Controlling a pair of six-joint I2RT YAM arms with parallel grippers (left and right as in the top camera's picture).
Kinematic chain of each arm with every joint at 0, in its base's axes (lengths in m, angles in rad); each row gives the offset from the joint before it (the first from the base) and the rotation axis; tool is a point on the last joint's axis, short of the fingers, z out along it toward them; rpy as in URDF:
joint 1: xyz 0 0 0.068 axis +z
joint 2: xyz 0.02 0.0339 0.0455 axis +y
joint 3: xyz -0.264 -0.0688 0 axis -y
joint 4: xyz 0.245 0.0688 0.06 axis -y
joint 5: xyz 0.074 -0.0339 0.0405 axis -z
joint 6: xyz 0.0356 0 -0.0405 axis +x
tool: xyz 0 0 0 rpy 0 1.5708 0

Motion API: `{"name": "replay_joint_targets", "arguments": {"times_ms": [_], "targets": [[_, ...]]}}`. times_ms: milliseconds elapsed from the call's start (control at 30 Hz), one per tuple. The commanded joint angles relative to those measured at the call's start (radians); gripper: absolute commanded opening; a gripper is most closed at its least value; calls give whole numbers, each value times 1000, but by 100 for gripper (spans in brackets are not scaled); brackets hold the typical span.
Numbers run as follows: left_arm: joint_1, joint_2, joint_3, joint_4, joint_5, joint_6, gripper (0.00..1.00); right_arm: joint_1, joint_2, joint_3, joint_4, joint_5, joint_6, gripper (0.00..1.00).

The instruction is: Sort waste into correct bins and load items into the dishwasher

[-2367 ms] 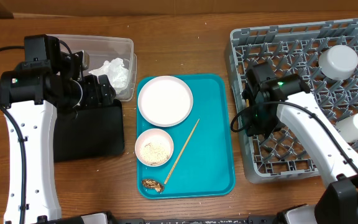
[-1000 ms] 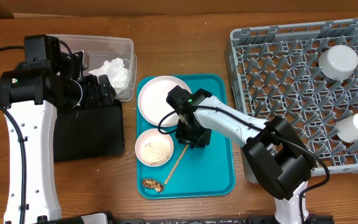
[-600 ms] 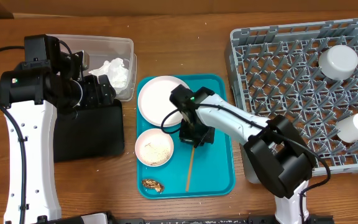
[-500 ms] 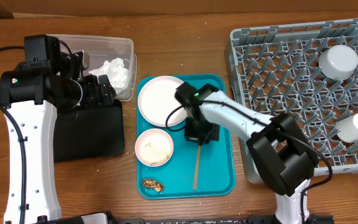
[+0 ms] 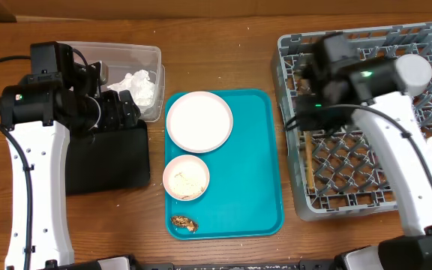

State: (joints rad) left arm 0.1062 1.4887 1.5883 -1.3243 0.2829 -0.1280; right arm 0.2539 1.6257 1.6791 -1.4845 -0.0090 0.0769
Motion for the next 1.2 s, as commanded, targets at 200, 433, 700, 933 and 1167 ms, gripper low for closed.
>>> {"name": "replay_joint_targets", "arguments": {"times_ms": [200,433,700,933,1167], "targets": [[-196,4,-113,46,-3,-171,86,-87,25,-169,79,50,-143,4],[-359,8,-287,167,-2,-352,87,-72,25,-295,163,-23,-186,4],[-528,15,-433,320,-26,-385,81,-72,25,-295,193,-21,-171,41],[-616,22,-443,324,-140,-385,79,-113,-1,-190,130,58,-55,38],[-693,68,-449,345,-213,-390,77,-166,-69,-144,124,51,-20,38]]}}
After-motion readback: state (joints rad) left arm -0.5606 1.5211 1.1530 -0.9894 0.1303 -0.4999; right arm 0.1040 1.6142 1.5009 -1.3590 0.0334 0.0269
